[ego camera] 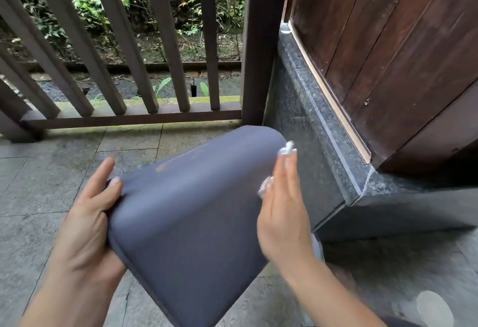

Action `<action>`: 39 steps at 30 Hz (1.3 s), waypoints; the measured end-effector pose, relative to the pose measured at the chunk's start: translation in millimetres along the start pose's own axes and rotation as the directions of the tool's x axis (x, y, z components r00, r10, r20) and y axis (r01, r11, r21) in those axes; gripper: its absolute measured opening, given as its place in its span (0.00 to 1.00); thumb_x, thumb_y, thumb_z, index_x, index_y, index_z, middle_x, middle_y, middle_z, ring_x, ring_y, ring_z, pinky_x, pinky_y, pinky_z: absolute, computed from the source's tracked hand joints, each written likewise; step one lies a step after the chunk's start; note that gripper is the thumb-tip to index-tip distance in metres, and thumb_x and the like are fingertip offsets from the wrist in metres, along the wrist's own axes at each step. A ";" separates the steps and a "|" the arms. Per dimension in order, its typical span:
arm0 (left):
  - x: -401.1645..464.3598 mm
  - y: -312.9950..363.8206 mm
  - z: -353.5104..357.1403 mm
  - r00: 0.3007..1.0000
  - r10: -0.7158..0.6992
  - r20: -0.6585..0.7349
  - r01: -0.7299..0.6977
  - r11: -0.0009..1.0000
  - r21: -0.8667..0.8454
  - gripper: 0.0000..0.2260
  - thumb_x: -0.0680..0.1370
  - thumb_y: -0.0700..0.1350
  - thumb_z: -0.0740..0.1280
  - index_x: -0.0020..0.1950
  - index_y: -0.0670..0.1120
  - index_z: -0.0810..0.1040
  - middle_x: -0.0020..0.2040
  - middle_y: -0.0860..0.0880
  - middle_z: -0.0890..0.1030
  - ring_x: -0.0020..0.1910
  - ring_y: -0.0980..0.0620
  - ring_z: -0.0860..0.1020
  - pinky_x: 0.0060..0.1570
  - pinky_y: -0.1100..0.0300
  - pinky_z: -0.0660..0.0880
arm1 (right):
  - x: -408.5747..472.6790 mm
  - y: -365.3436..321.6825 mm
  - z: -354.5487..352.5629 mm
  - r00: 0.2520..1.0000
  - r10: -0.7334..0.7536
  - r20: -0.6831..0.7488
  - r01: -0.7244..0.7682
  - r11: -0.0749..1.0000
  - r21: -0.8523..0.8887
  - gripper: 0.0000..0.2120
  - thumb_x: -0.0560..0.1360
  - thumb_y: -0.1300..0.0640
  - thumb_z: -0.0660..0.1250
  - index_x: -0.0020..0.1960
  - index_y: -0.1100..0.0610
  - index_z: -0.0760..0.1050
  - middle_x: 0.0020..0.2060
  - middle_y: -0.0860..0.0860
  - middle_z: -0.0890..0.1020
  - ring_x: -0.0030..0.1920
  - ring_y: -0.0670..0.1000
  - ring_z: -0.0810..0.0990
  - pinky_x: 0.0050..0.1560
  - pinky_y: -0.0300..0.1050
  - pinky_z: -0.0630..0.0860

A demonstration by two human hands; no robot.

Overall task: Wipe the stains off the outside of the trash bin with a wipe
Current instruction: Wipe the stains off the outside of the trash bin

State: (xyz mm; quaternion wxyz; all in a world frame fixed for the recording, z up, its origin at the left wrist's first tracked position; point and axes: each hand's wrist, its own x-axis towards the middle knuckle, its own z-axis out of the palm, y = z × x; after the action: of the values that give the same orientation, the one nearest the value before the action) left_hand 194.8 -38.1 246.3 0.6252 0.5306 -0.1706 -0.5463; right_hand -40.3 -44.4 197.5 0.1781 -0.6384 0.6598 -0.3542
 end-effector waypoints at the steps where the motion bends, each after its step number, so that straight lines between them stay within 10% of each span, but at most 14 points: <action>1: 0.5 -0.9 0.7 1.000 -0.003 -0.007 0.002 1.000 -0.014 0.19 0.84 0.40 0.61 0.71 0.57 0.77 0.67 0.51 0.80 0.61 0.48 0.83 0.54 0.47 0.81 | -10.0 -7.4 10.0 0.994 -0.111 0.016 0.112 0.993 -0.035 0.30 0.82 0.64 0.49 0.81 0.55 0.42 0.81 0.49 0.42 0.80 0.50 0.43 0.77 0.57 0.54; 9: 9.5 7.4 -6.8 0.994 0.108 -0.021 -0.109 0.994 -0.015 0.20 0.84 0.39 0.61 0.74 0.55 0.74 0.68 0.51 0.80 0.52 0.54 0.86 0.47 0.54 0.83 | -27.7 -32.9 43.9 0.726 -0.661 0.191 0.685 0.721 -0.106 0.33 0.72 0.64 0.59 0.78 0.58 0.60 0.78 0.55 0.60 0.79 0.54 0.55 0.75 0.65 0.55; 15: 1.6 -5.5 8.4 0.975 0.212 0.069 -0.217 0.973 0.075 0.23 0.83 0.37 0.63 0.76 0.55 0.72 0.60 0.56 0.85 0.53 0.54 0.86 0.40 0.63 0.82 | 39.3 -0.6 14.0 0.974 -0.225 -0.008 0.223 0.970 -0.093 0.24 0.84 0.54 0.49 0.80 0.52 0.56 0.80 0.47 0.57 0.80 0.45 0.48 0.78 0.61 0.47; 20: -7.6 -23.7 17.2 0.888 0.392 0.242 -0.446 0.861 0.243 0.27 0.81 0.37 0.66 0.78 0.56 0.67 0.61 0.75 0.78 0.64 0.66 0.77 0.57 0.67 0.77 | 57.1 35.1 8.5 0.982 0.137 0.133 -0.153 0.980 0.125 0.22 0.85 0.56 0.50 0.79 0.54 0.60 0.79 0.44 0.57 0.79 0.43 0.49 0.78 0.46 0.49; 24: -10.9 -26.5 18.4 0.808 0.512 0.292 -0.590 0.700 0.404 0.29 0.77 0.44 0.66 0.79 0.55 0.66 0.69 0.75 0.71 0.72 0.68 0.68 0.71 0.65 0.66 | 38.9 16.4 17.1 0.968 -0.007 0.253 -0.034 0.987 0.159 0.21 0.84 0.63 0.54 0.75 0.56 0.67 0.77 0.46 0.64 0.77 0.47 0.62 0.75 0.51 0.60; 33: -3.7 -28.2 9.3 0.746 0.567 0.349 -0.646 0.489 0.586 0.30 0.77 0.45 0.66 0.78 0.58 0.66 0.39 0.81 0.73 0.40 0.76 0.73 0.43 0.81 0.67 | -7.0 -37.5 30.4 0.766 -0.561 0.314 0.499 0.827 0.259 0.32 0.73 0.68 0.55 0.77 0.56 0.64 0.76 0.50 0.66 0.78 0.45 0.59 0.78 0.46 0.52; 39: -8.1 -28.1 12.9 0.768 0.560 0.310 -0.626 0.555 0.548 0.28 0.78 0.46 0.67 0.77 0.59 0.68 0.54 0.82 0.75 0.55 0.74 0.76 0.55 0.73 0.73 | 37.0 15.5 25.0 0.929 -0.142 0.342 0.168 0.985 -0.048 0.28 0.79 0.71 0.53 0.77 0.57 0.62 0.77 0.50 0.64 0.78 0.49 0.57 0.77 0.52 0.54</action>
State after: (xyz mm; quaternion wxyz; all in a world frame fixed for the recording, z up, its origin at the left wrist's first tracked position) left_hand 167.7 -32.7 230.3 0.5506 0.5892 -0.5403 -0.2403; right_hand -38.8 -87.2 177.6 0.2353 -0.7459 0.5801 -0.2274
